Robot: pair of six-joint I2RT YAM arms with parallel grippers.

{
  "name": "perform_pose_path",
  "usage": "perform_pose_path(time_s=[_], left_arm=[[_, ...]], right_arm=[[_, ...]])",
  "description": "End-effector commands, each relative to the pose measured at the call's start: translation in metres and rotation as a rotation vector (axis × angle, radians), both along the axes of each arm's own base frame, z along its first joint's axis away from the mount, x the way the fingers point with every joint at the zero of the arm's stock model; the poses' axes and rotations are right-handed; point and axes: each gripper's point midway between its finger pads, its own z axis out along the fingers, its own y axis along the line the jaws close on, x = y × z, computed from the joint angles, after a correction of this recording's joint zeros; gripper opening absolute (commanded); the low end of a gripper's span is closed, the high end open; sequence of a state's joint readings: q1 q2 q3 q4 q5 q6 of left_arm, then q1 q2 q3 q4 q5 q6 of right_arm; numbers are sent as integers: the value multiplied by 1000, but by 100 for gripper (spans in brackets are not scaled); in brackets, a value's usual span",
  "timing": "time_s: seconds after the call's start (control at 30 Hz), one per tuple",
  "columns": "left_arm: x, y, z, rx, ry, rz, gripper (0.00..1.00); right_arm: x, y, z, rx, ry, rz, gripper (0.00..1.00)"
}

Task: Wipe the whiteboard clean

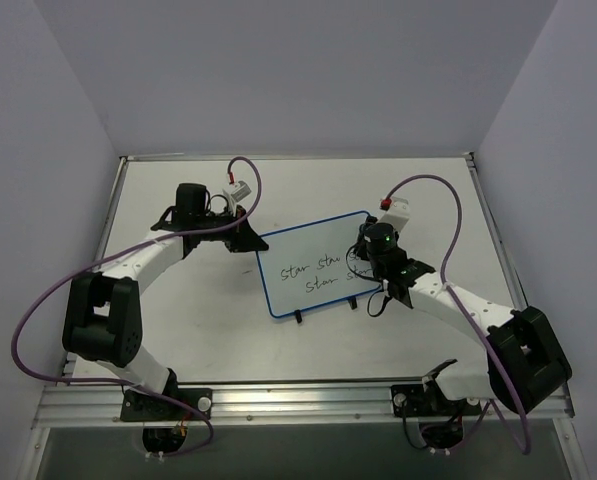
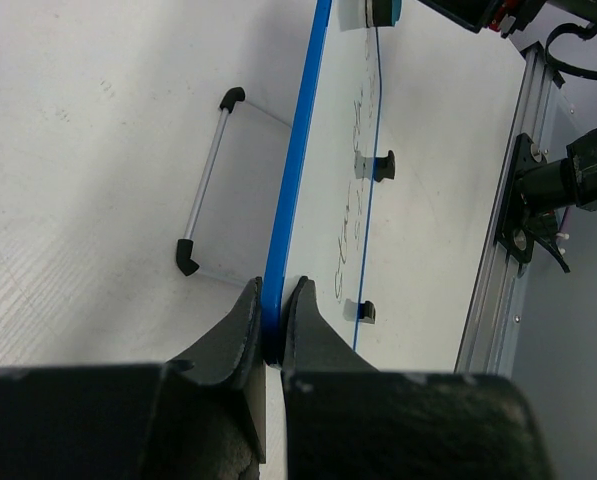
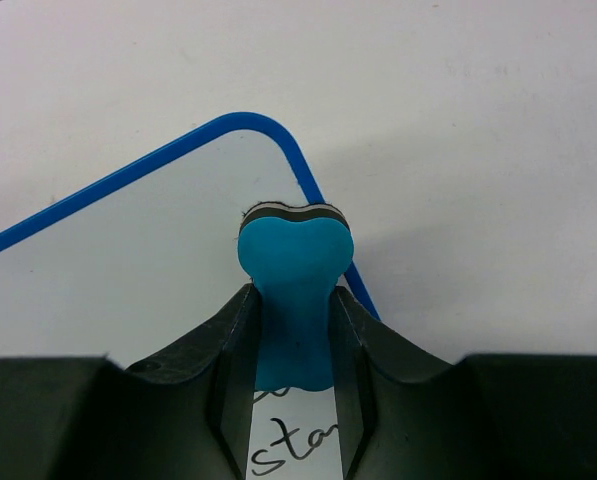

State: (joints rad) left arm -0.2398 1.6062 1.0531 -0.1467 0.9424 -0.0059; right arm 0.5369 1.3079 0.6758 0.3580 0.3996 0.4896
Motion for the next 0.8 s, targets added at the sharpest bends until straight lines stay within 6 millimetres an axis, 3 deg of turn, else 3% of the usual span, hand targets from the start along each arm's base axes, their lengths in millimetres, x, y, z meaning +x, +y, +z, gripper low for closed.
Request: perform_pose_path(time_s=[0.0,0.23,0.33,0.37,0.43,0.47,0.53,0.57,0.67,0.7,0.77], left_arm=[[50,29,-11,219,-316,107,2],[50,30,-10,222,-318,110,2],[50,30,-10,223,-318,112,2],[50,30,-10,223,-319,111,2],[49,30,-10,224,-318,110,2],[49,30,-10,224,-318,111,2],[49,30,-9,224,-321,110,2],[50,30,-9,225,-321,111,2],[50,29,-9,223,-322,109,2],[49,29,-9,221,-319,107,2],[49,29,-10,219,-315,107,2]], right_arm=[[-6,-19,-13,-40,48,-16,0],[9,5,9,-17,20,88,0],[12,28,24,-4,-26,147,0],[7,48,29,-7,-53,194,0],[0,66,27,-28,-74,216,0],[-12,89,27,-10,-100,264,0],[-21,105,20,-12,-119,269,0],[-35,128,22,4,-144,312,0],[-50,154,13,-21,-165,302,0],[-64,177,7,-33,-161,343,0],[-71,194,2,-43,-167,343,0]])
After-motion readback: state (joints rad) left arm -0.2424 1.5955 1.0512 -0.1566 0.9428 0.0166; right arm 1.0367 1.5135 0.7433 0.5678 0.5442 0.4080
